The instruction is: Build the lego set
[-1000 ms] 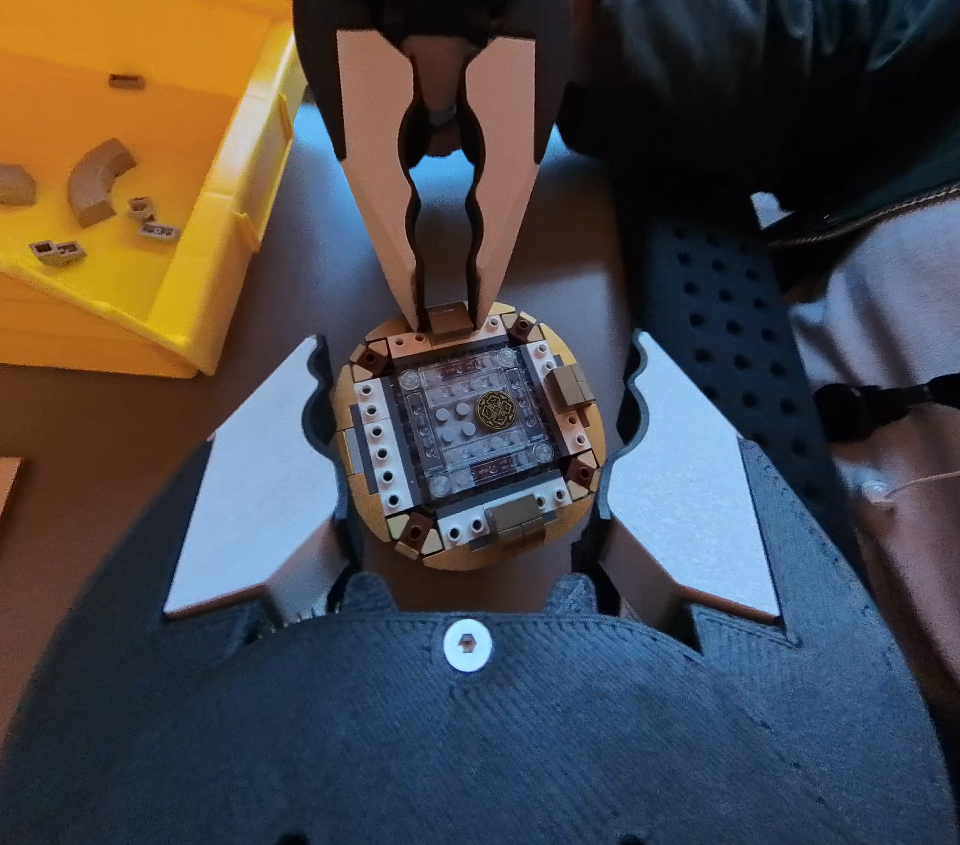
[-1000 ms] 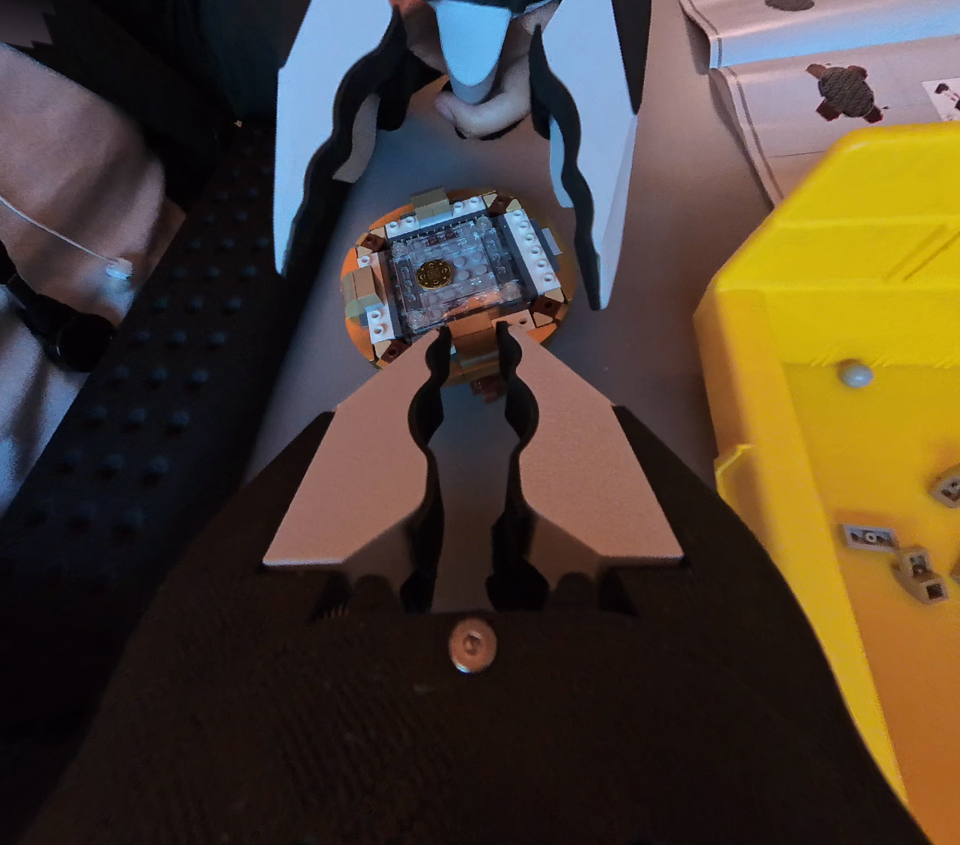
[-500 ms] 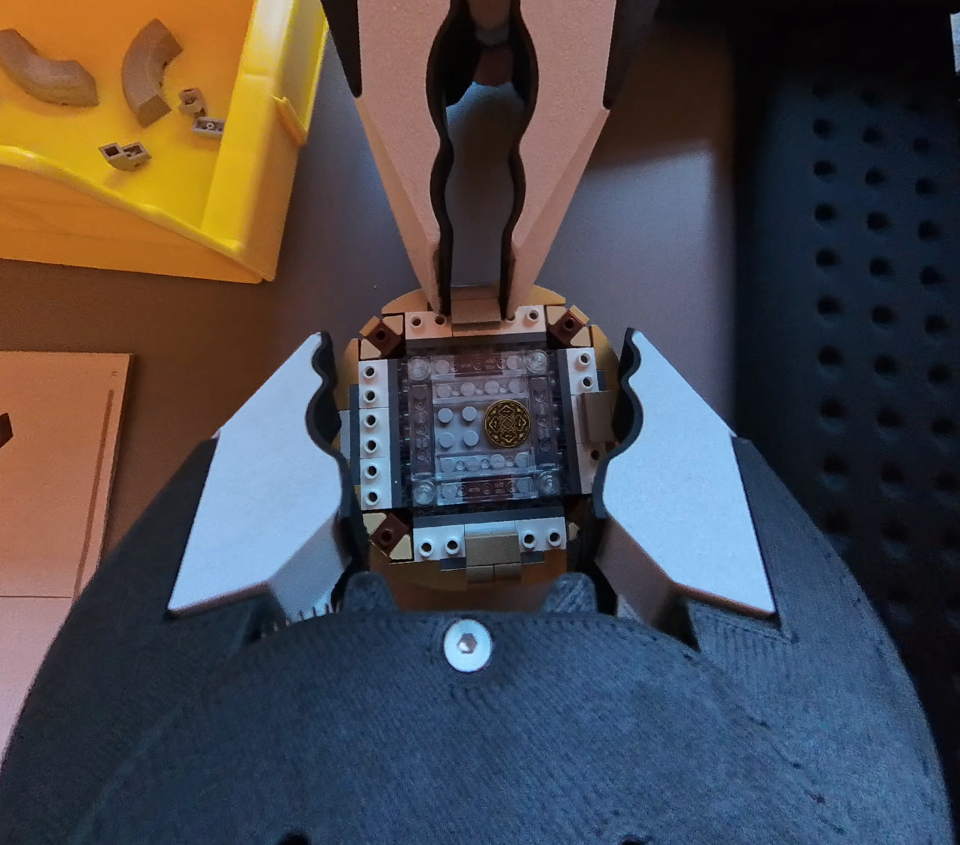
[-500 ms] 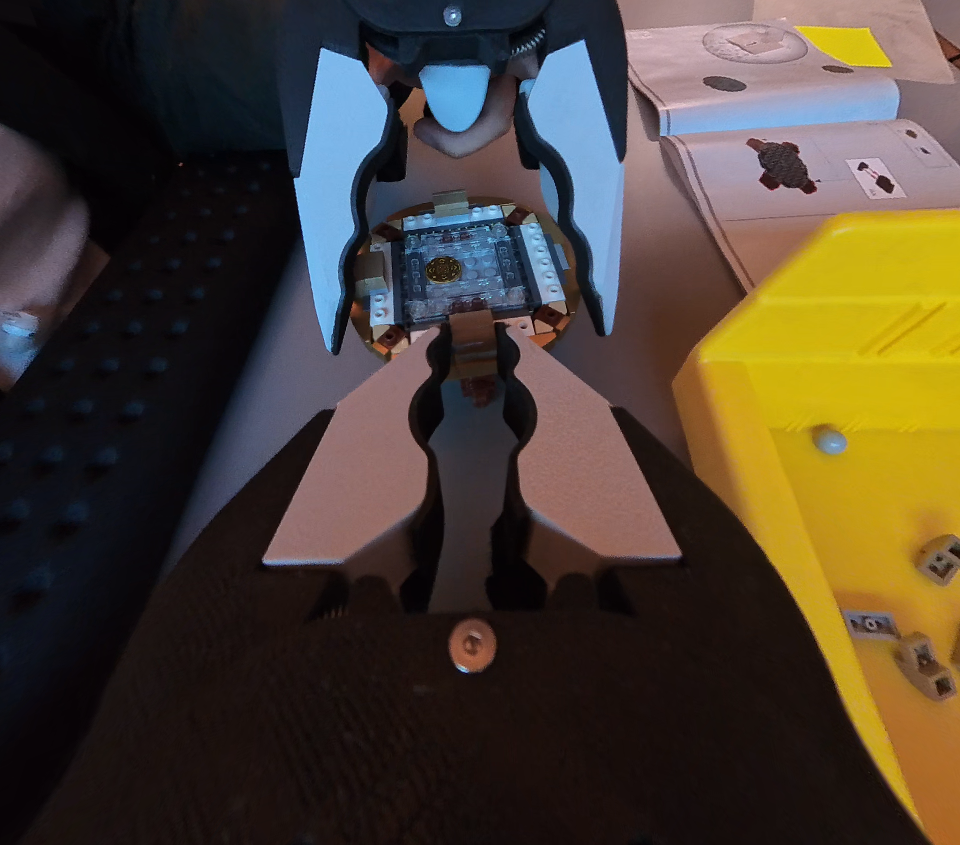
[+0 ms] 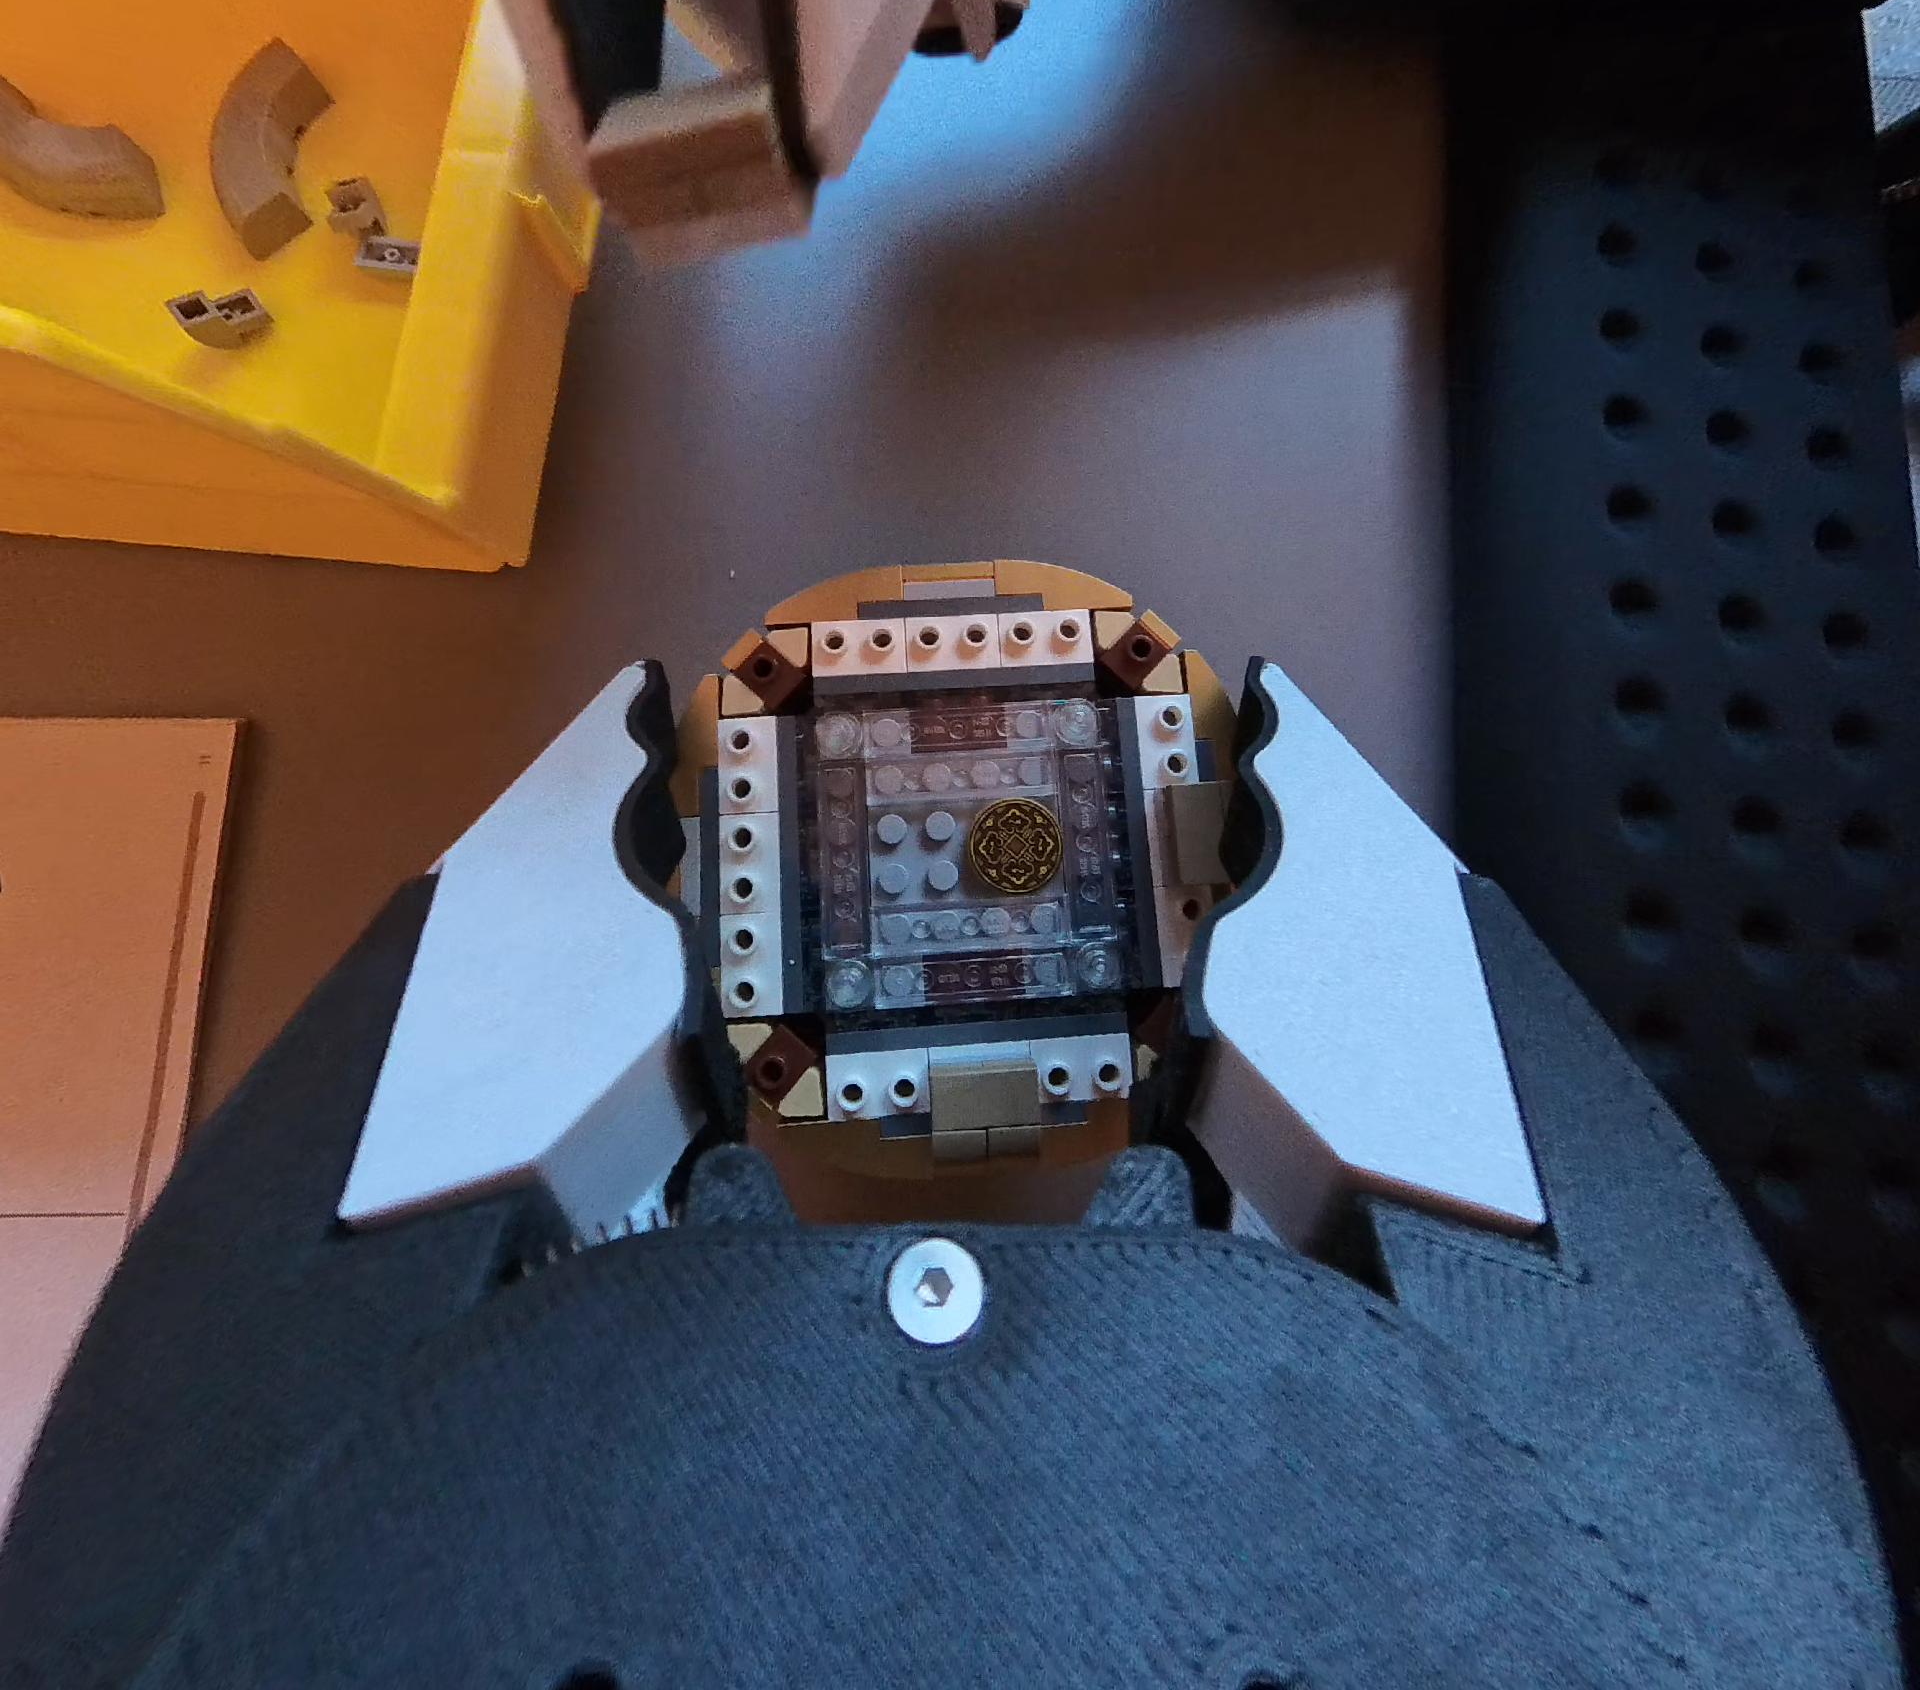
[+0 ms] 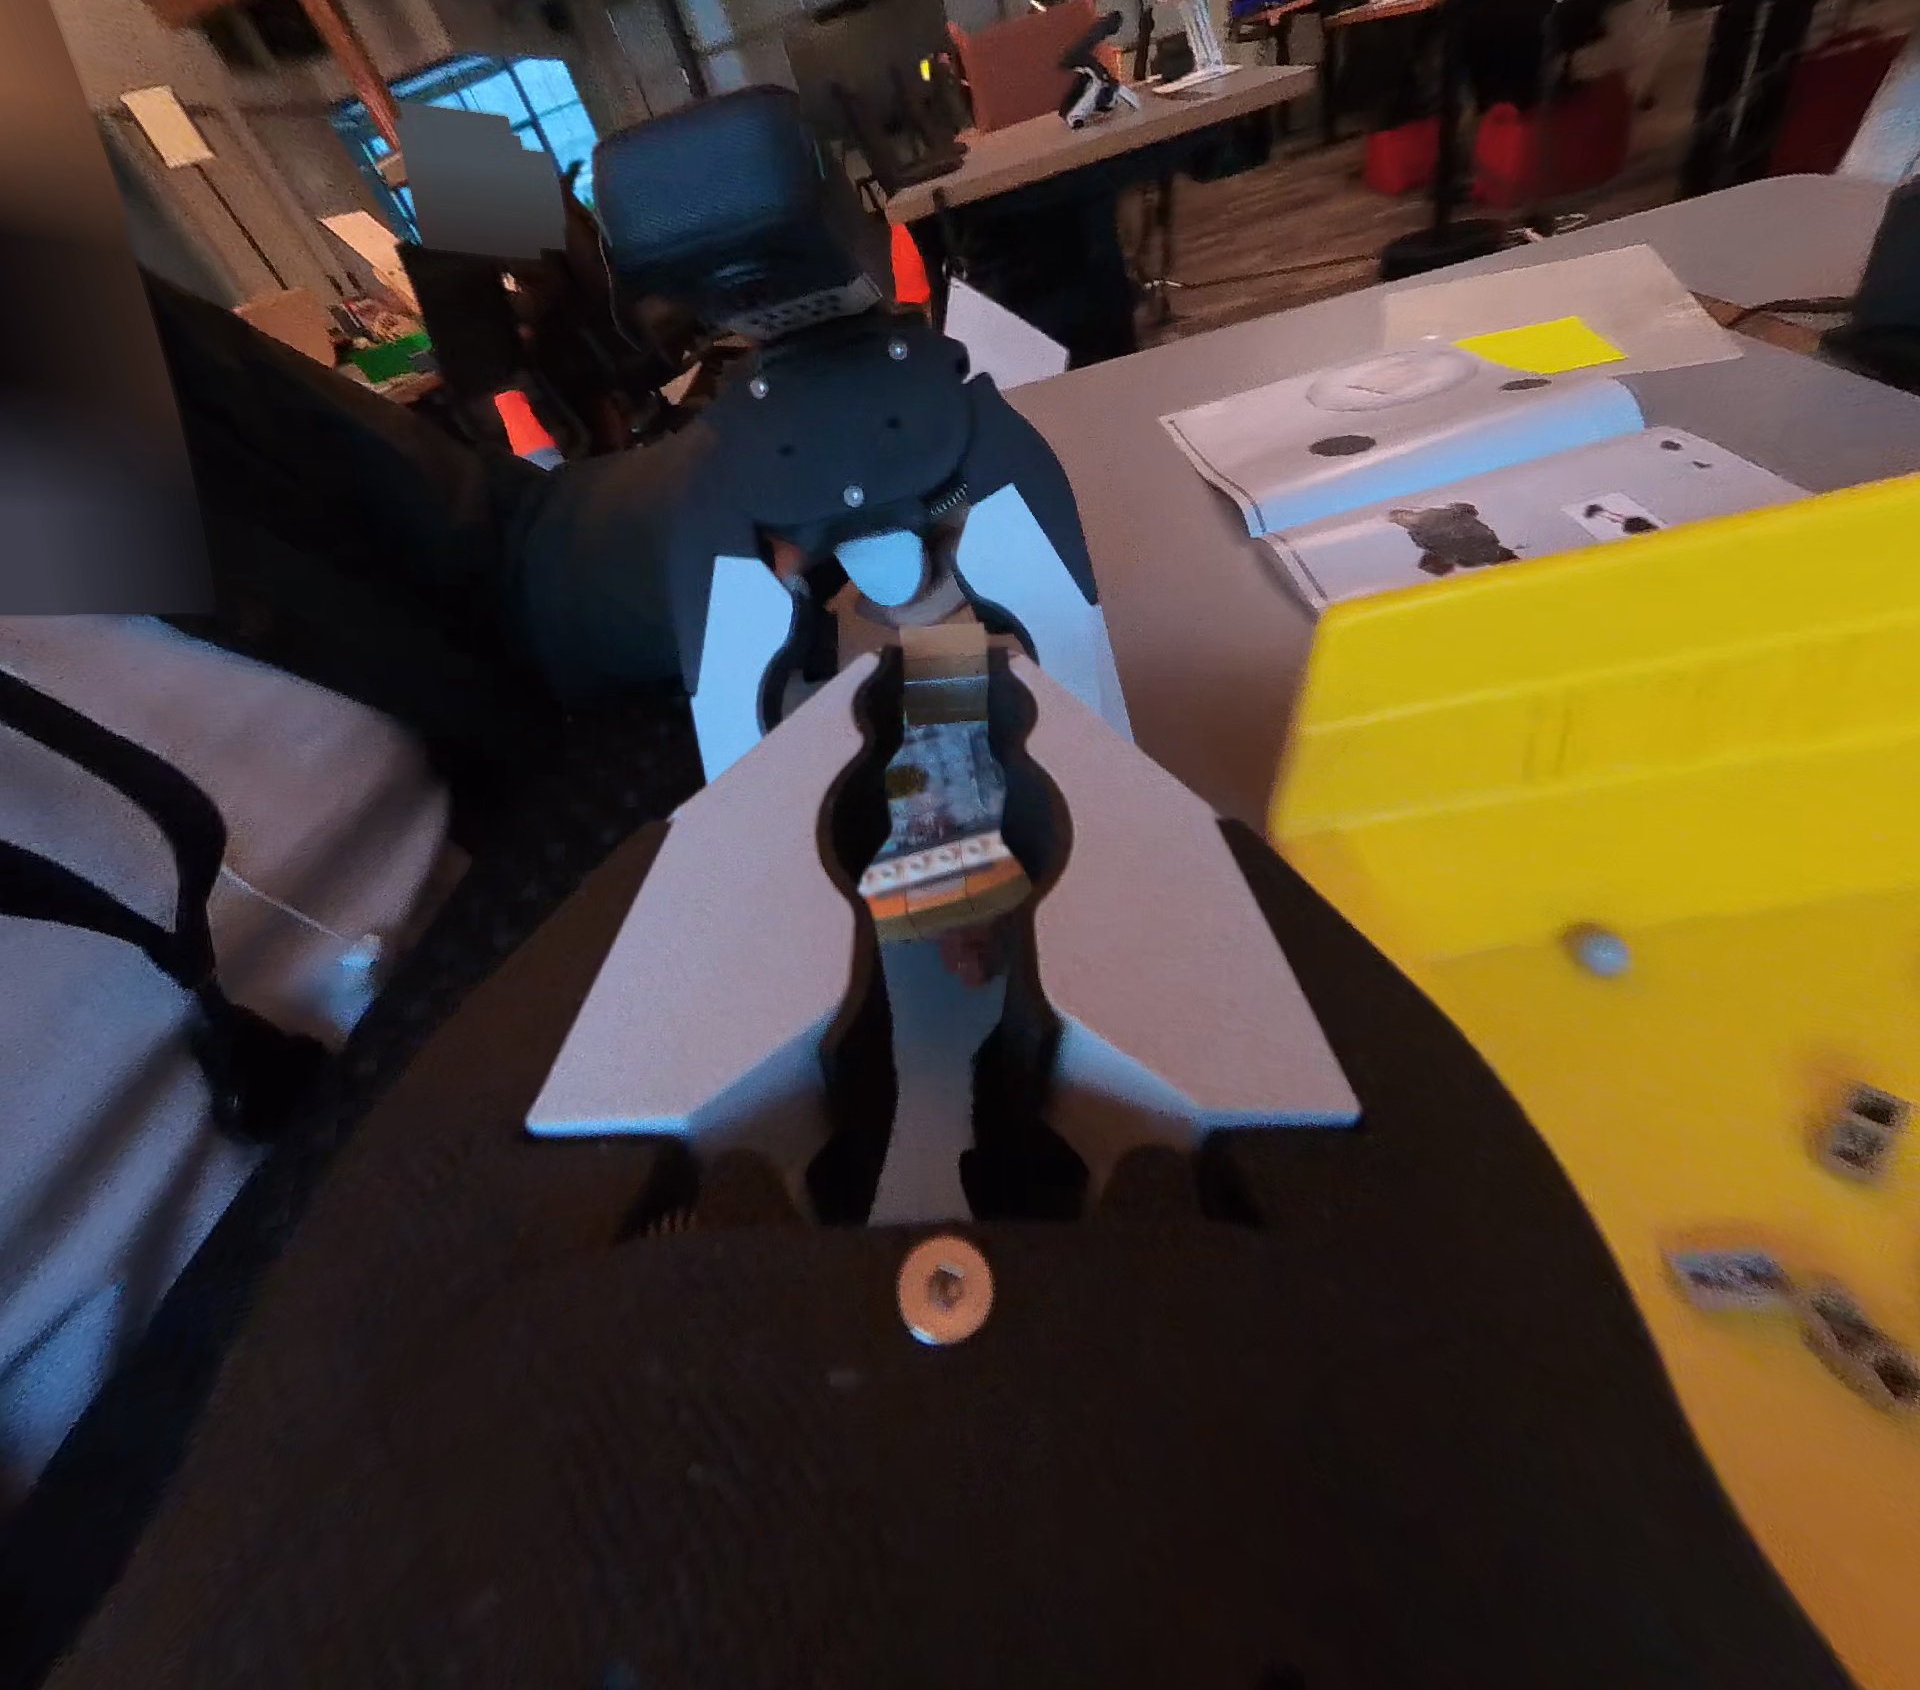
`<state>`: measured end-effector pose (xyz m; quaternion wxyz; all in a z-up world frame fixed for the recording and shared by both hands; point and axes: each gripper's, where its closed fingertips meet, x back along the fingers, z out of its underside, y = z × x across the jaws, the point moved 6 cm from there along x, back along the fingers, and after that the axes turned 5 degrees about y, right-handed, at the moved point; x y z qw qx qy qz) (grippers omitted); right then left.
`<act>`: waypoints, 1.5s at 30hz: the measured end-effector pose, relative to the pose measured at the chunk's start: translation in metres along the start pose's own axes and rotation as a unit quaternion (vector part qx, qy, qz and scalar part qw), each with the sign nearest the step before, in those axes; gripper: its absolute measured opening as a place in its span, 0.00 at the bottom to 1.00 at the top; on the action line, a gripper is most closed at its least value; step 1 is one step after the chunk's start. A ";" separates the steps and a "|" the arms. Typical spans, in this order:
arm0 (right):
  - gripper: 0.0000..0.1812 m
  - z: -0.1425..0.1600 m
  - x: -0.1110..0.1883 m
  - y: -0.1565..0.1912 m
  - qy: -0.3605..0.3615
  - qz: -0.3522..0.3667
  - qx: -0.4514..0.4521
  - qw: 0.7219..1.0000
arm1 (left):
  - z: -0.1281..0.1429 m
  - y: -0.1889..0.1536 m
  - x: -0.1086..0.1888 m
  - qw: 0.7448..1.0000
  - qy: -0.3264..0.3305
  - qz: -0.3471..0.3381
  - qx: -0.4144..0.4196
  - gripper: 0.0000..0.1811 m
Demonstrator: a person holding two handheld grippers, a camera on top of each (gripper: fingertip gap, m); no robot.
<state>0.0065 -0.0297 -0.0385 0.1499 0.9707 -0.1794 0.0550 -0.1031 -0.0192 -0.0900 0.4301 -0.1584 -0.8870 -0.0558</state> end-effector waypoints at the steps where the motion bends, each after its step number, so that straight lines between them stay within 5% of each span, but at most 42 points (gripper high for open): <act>1: 0.08 0.001 0.004 0.000 -0.006 -0.010 -0.011 1.000 | 0.000 0.000 0.000 1.000 -0.005 0.002 0.003 0.59; 5: 0.08 -0.004 0.010 -0.002 -0.061 -0.054 -0.082 0.993 | -0.006 0.003 0.006 0.996 -0.061 0.050 0.042 0.48; 7: 0.08 -0.008 0.007 0.002 -0.054 -0.038 -0.037 0.997 | -0.015 0.006 0.014 0.987 -0.119 0.077 0.073 0.47; 11: 0.08 -0.003 -0.001 0.011 0.003 0.056 0.130 0.990 | -0.027 0.013 0.036 0.948 -0.232 0.160 0.150 0.25; 14: 0.08 0.001 -0.007 0.014 0.036 0.086 0.180 0.979 | -0.026 0.022 0.042 0.931 -0.264 0.181 0.178 0.19; 18: 0.08 0.003 -0.010 0.012 0.035 0.063 0.113 0.991 | -0.021 0.023 0.040 0.961 -0.235 0.099 0.103 0.19; 23: 0.08 -0.002 -0.006 0.005 -0.034 -0.080 -0.126 0.988 | -0.027 0.016 0.036 0.976 -0.219 -0.010 0.011 0.23; 28: 0.07 -0.003 -0.007 0.007 -0.047 -0.150 -0.206 0.966 | -0.036 0.011 0.047 0.953 -0.263 -0.128 -0.076 0.32; 33: 0.08 0.008 -0.015 0.004 -0.019 -0.181 -0.267 0.946 | -0.042 -0.008 0.057 0.922 -0.284 -0.195 -0.175 0.15; 40: 0.07 0.011 -0.018 0.005 -0.010 -0.210 -0.299 0.931 | -0.040 -0.017 0.049 0.920 -0.255 -0.198 -0.220 0.06; 45: 0.13 0.001 -0.015 0.008 -0.056 -0.239 -0.307 0.920 | -0.043 -0.017 0.058 0.889 -0.262 -0.276 -0.253 0.04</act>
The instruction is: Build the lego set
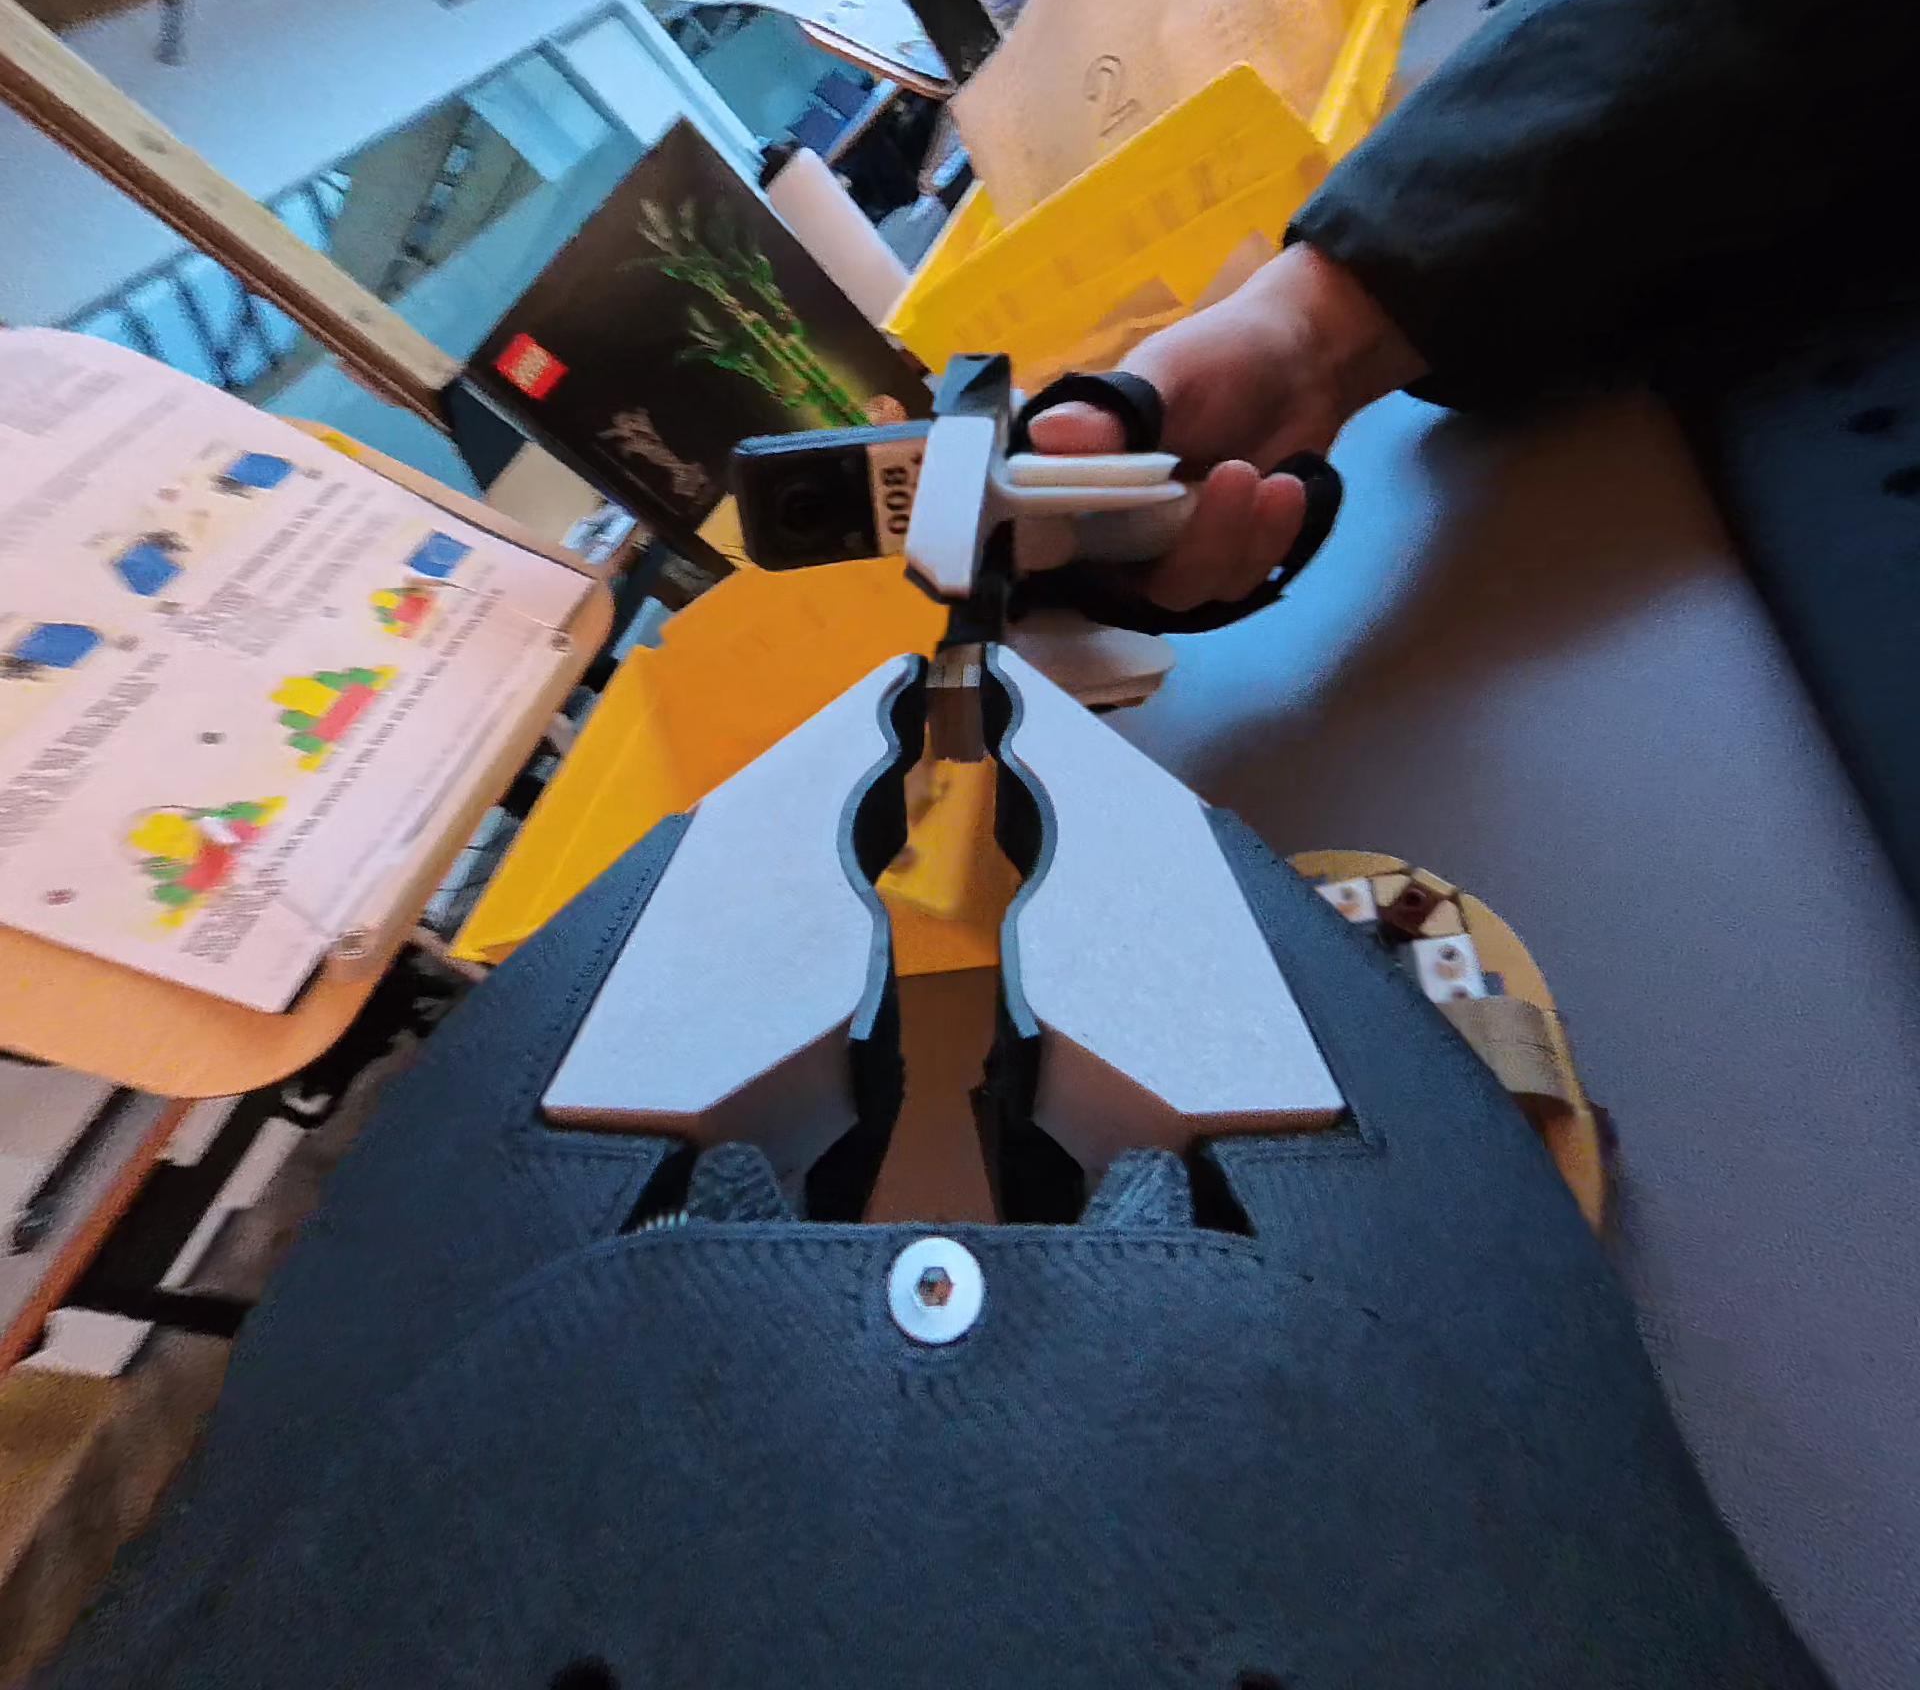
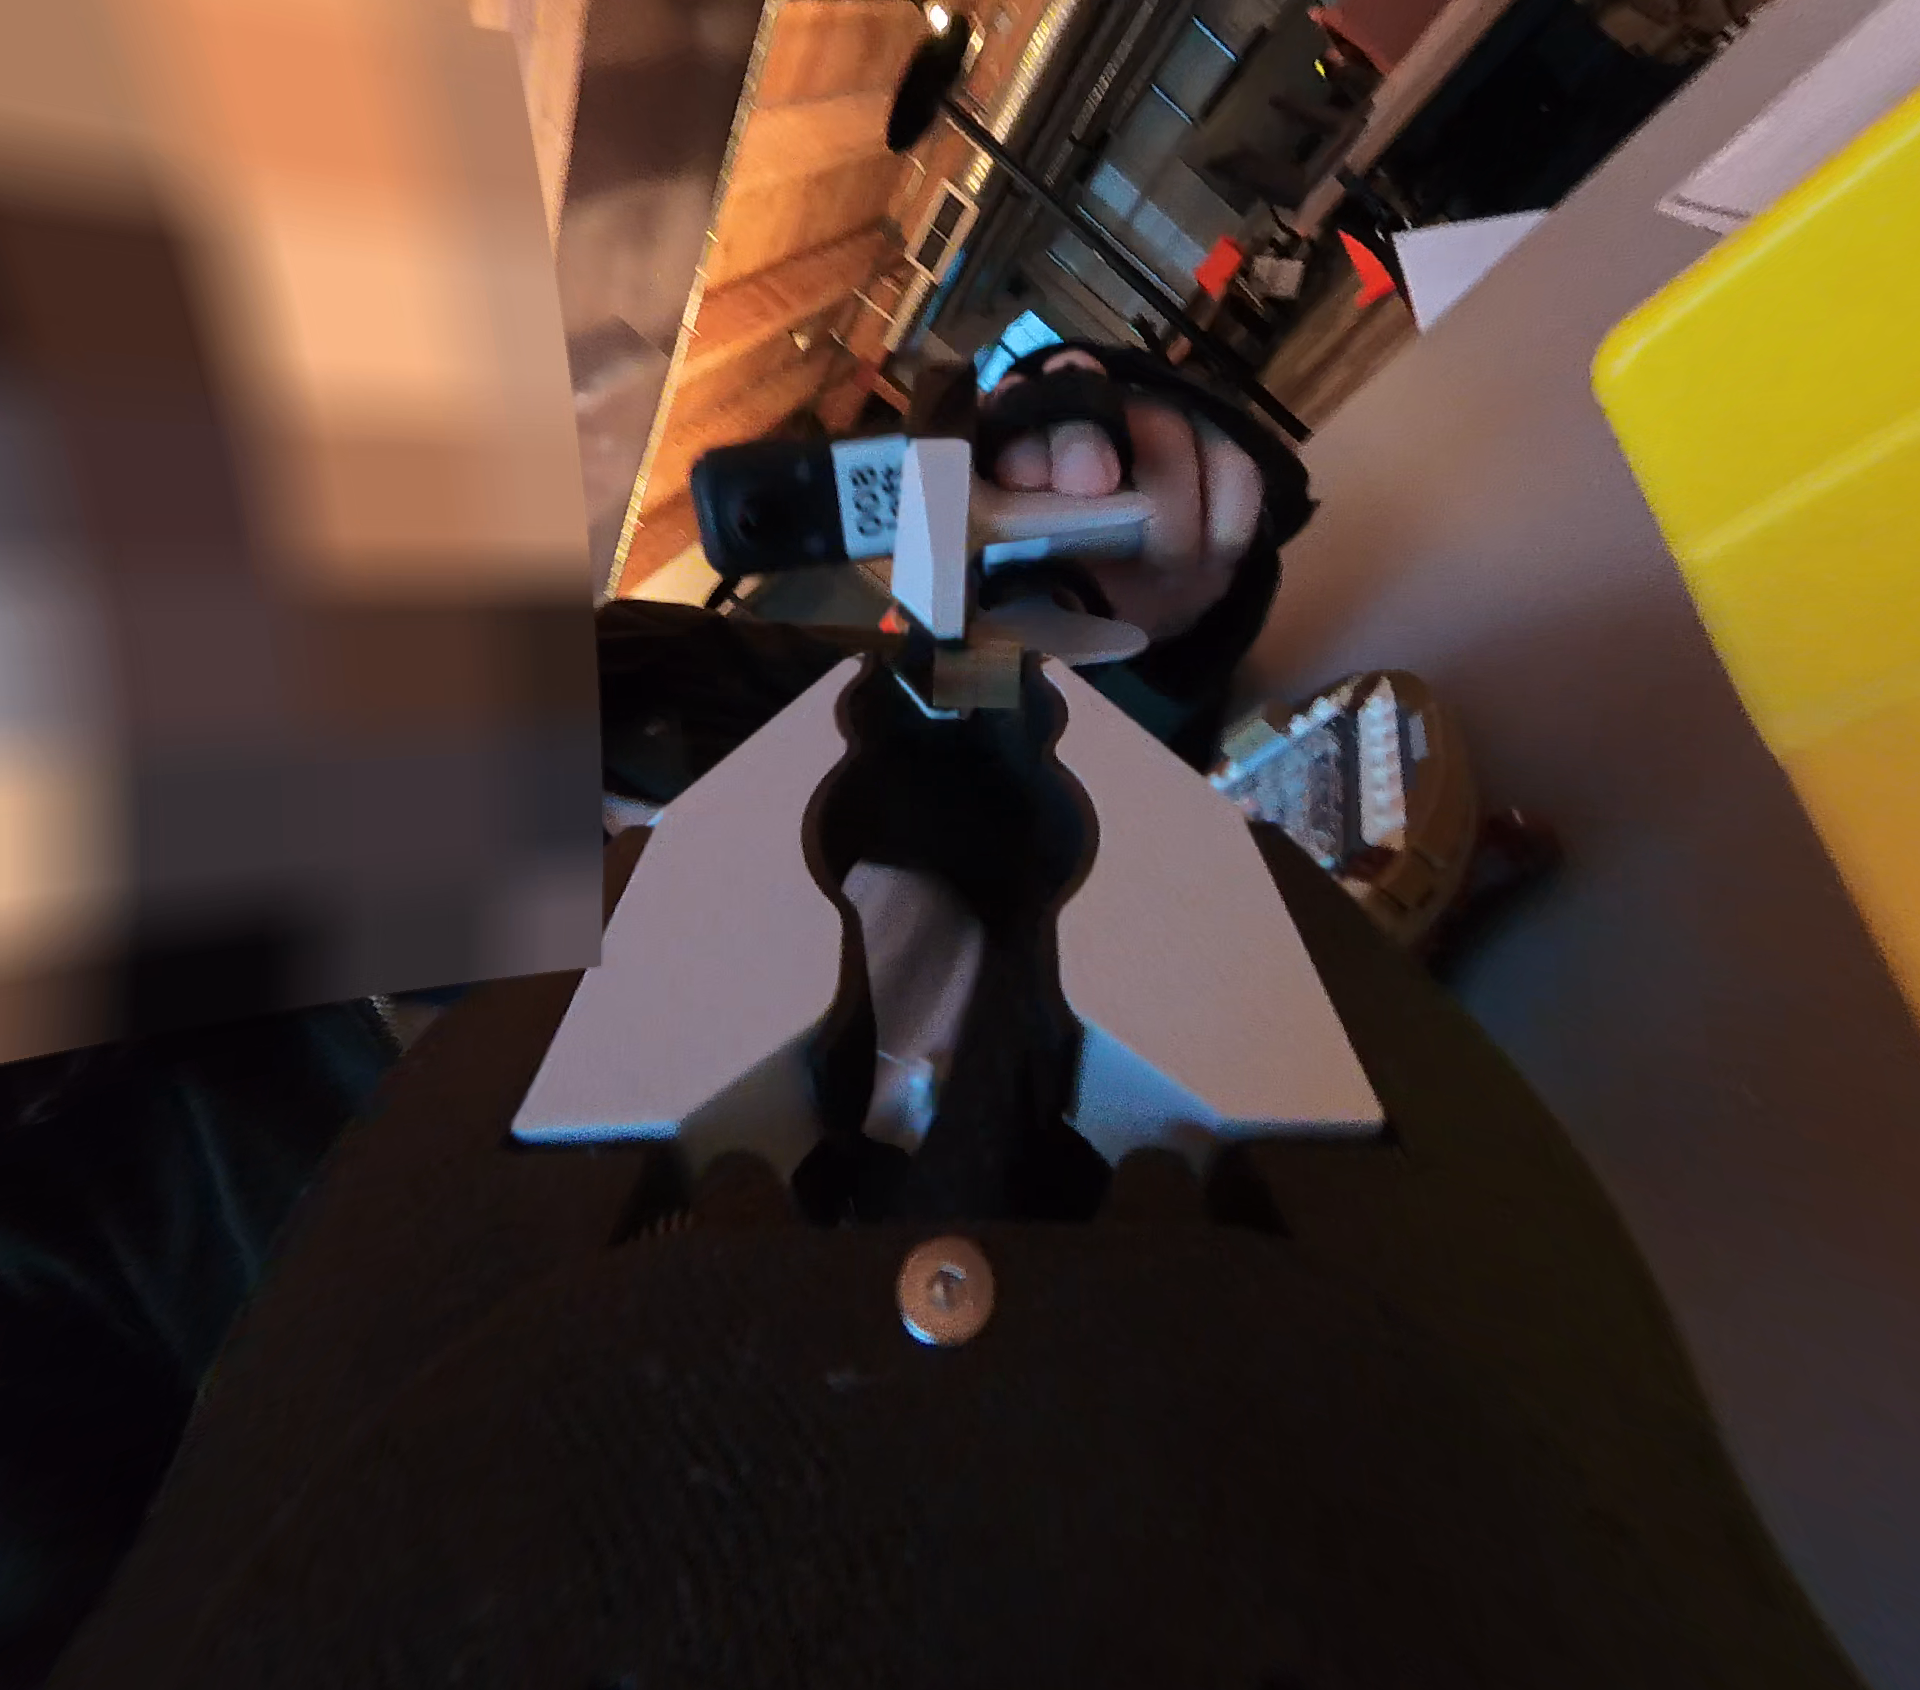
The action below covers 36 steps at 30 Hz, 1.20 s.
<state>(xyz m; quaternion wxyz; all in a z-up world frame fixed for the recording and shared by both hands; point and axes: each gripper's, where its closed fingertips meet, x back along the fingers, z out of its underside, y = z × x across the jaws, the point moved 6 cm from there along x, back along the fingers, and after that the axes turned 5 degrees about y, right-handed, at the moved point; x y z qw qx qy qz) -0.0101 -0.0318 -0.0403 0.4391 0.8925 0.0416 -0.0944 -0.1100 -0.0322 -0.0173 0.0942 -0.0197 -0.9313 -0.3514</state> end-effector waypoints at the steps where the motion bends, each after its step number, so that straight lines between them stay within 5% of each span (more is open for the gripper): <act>1: 0.15 -0.003 0.000 0.002 -0.014 -0.008 -0.003 1.000 | -0.002 0.002 0.002 1.000 -0.006 -0.018 -0.009 0.04; 5: 0.20 -0.005 -0.001 -0.003 -0.037 0.014 0.003 0.999 | -0.006 0.006 0.005 0.999 -0.014 -0.049 -0.016 0.04; 10: 0.09 -0.007 -0.003 0.000 -0.045 -0.009 0.002 0.999 | -0.002 0.005 0.001 0.997 0.006 -0.067 -0.034 0.04; 15: 0.07 -0.007 0.004 0.001 -0.010 0.064 0.050 0.997 | 0.008 0.005 -0.005 0.998 0.017 0.003 0.065 0.15; 21: 0.08 -0.003 0.014 0.011 0.067 0.213 0.255 0.941 | 0.016 0.013 -0.006 0.960 -0.008 0.113 0.257 0.19; 36: 0.08 0.008 0.010 0.014 0.144 0.273 0.369 0.877 | 0.019 0.002 -0.011 0.961 0.020 0.143 0.237 0.09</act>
